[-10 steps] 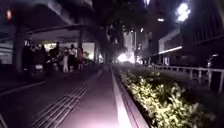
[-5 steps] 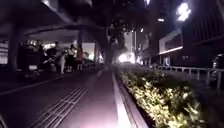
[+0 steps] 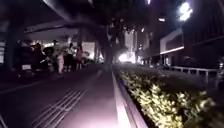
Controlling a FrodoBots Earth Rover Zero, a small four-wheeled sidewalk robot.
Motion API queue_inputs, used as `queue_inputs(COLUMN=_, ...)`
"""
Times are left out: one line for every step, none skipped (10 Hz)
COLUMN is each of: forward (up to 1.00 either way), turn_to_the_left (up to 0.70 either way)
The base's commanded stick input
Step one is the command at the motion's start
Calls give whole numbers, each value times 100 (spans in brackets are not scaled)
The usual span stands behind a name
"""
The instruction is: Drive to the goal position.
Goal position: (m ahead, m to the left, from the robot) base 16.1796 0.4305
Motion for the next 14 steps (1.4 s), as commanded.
queue_inputs(forward=45, turn_to_the_left=0)
queue_inputs(forward=45, turn_to_the_left=0)
queue_inputs(forward=45, turn_to_the_left=0)
queue_inputs(forward=45, turn_to_the_left=0)
queue_inputs(forward=45, turn_to_the_left=0)
queue_inputs(forward=45, turn_to_the_left=0)
queue_inputs(forward=45, turn_to_the_left=0)
queue_inputs(forward=45, turn_to_the_left=0)
queue_inputs(forward=45, turn_to_the_left=0)
queue_inputs(forward=45, turn_to_the_left=0)
queue_inputs(forward=45, turn_to_the_left=0)
queue_inputs(forward=45, turn_to_the_left=0)
queue_inputs(forward=45, turn_to_the_left=0)
queue_inputs(forward=45, turn_to_the_left=0)
